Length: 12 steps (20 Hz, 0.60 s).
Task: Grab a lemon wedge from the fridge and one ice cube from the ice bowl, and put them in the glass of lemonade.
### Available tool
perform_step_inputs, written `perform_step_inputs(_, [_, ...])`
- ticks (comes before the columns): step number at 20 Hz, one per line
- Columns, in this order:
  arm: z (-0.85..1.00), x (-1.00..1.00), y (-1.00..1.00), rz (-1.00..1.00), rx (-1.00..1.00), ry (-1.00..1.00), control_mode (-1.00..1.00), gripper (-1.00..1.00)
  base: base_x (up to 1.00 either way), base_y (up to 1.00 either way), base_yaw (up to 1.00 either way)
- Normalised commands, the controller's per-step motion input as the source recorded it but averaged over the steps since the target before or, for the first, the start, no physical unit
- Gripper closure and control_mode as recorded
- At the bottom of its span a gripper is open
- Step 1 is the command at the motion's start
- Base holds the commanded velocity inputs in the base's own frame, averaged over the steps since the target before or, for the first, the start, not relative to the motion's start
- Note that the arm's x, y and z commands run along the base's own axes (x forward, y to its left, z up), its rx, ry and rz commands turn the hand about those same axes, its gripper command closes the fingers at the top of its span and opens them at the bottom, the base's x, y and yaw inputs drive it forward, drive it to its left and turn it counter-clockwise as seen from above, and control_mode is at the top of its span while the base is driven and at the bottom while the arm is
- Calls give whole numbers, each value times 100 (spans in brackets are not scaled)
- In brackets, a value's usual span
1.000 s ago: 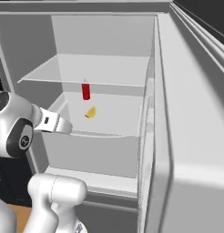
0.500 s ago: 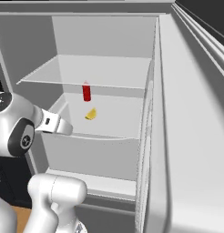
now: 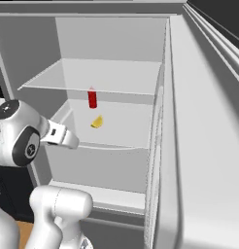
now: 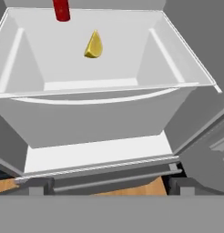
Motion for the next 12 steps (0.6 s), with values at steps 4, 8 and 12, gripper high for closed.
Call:
perform_step_inputs(4, [-23,1,0,0,1,-1,-100,-100,0,0,0])
perform_step_inputs(8, [-20,0,0,0,0,-7,-100,-100,0,0,0])
perform_step_inputs(12, [-21,0,-1,1,3,-13,-100,-100,0,0,0])
